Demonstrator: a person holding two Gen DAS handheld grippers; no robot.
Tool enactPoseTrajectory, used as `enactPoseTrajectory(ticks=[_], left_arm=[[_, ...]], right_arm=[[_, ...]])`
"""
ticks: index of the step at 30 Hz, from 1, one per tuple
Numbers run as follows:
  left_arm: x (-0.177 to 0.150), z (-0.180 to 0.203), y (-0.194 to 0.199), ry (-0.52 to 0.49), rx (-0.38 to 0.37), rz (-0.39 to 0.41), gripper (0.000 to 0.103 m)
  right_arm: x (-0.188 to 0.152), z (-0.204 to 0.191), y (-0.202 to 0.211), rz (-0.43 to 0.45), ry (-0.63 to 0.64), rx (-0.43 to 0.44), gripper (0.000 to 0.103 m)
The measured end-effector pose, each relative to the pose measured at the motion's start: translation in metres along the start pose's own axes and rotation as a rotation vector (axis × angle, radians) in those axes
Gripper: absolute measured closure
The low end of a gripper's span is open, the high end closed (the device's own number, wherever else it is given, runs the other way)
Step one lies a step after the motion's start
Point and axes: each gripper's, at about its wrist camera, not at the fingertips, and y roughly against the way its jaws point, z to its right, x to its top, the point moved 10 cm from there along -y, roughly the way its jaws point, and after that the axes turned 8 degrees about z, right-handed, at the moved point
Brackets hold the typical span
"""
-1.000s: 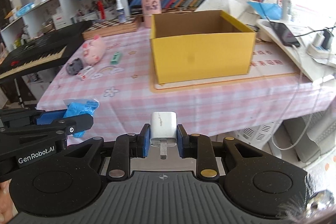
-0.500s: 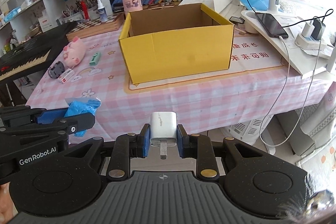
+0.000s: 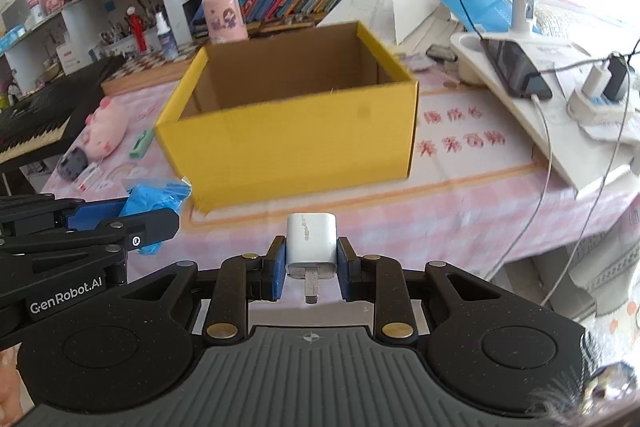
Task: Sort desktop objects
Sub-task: 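Lift and carry the glove and plug toward the yellow box with both tools, then lower both tools into the box and open them to release glove and plug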
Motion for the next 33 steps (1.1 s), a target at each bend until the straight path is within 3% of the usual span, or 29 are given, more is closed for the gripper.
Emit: enactPoseTrajectory(ticks=[14,22,26,33], left_arm=[[0.062,-0.001,-0.050,0.007,0.076,0.065,0.077],[0.078,-0.017,-0.086,0.021,0.139,0.052,0.077],[0.079,-0.023,-0.104,0.032,0.152,0.022,0.077],[0.068,-0.023,-0.135,0.045,0.128,-0.069,0.077]], right_arm=[[0.082,0.024,-0.033,0.111,0.060,0.100,0.080],[0.121,0.024,-0.065,0.132,0.118,0.163,0.080],[0.132,0.022,-0.092,0.101,0.163,0.191,0.080],[0.131,0.020,-0.151,-0.046,0.245,0.228,0.080]])
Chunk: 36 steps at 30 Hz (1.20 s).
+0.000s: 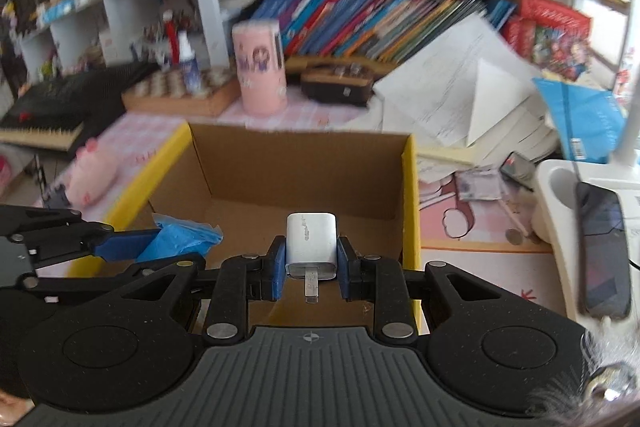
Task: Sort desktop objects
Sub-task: 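Lower both tools into the box and open them to release glove and plug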
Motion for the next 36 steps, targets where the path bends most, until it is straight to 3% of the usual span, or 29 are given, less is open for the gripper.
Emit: enactPoseTrajectory(ticks=[12,19,28,33,36], left_arm=[[-0.014,0.005,-0.030,-0.038,0.003,-0.131,0.077],[-0.020,0.004,-0.039,0.003,-0.012,-0.183,0.077],[-0.024,0.003,-0.044,0.026,-0.016,-0.205,0.076],[-0.021,0.003,-0.041,0.006,0.019,-0.182,0.075],[-0.021,0.000,-0.042,0.013,0.022,-0.182,0.069]], right_arm=[[-0.015,-0.006,-0.049,-0.170,0.217,0.057,0.080],[-0.028,-0.010,-0.066,-0.260,0.314,0.082,0.080],[-0.032,-0.009,-0.072,-0.280,0.319,0.107,0.080],[-0.031,-0.010,-0.074,-0.284,0.308,0.111,0.079],[-0.028,-0.010,-0.072,-0.264,0.301,0.105,0.078]])
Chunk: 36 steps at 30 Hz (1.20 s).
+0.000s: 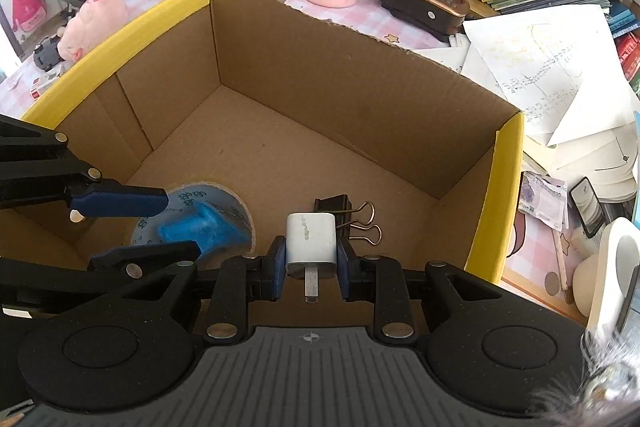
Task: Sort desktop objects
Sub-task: 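Lower both tools into the box and open them to release glove and plug, then withdraw both open tools from the box back toward the table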
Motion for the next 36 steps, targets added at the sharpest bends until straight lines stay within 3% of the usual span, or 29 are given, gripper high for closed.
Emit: enactPoseTrajectory(ticks=[4,6,13,25,28,36], left_arm=[[0.004,-0.006,0.005,-0.003,0.021,0.022,0.044],[0.006,-0.006,0.009,-0.009,0.026,0.037,0.041],[0.017,-0.004,0.033,-0.024,0.029,0.113,0.039],[0.008,-0.022,0.089,0.001,0.101,0.247,0.032],[-0.001,-0.030,0.102,0.024,0.122,0.268,0.032],[-0.029,-0.044,0.130,0.045,0.118,0.288,0.029]], right_arm=[[0.005,0.004,0.005,0.048,-0.034,-0.008,0.075],[0.007,0.005,0.009,0.072,-0.053,-0.015,0.075],[0.018,0.011,0.043,0.195,-0.156,-0.066,0.068],[0.016,0.012,0.128,0.483,-0.320,-0.274,0.060],[0.005,0.005,0.144,0.533,-0.363,-0.325,0.053],[-0.035,-0.030,0.160,0.524,-0.431,-0.406,0.051]])
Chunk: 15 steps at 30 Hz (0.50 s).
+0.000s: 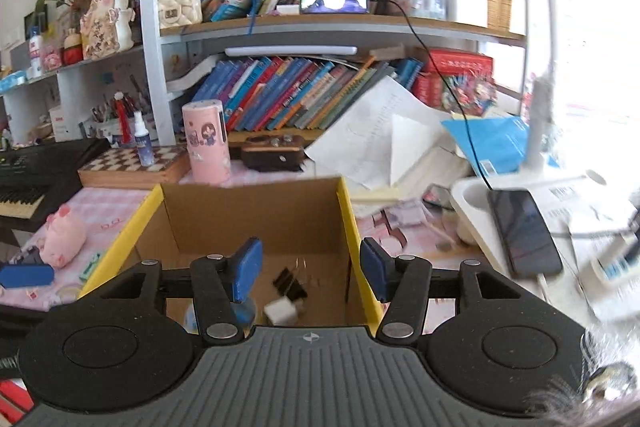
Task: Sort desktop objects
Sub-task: 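Withdraw both open tools from the box back toward the table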
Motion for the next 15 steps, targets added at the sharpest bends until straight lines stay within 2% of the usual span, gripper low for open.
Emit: enactPoseTrajectory(ticks=[9,15], left_arm=[[-0.034,-0.020,0.036,-0.008,-0.019,-0.026,0.029],[-0.056,-0.044,0.063,0.007,0.003,-0.047,0.029]], right_arm=[[-0.053,-0.030,0.042,-0.136,-0.104,-0.036,0.051],[-0.072,-0.055,0.074,-0.131,-0.027,-0.084,0.051]])
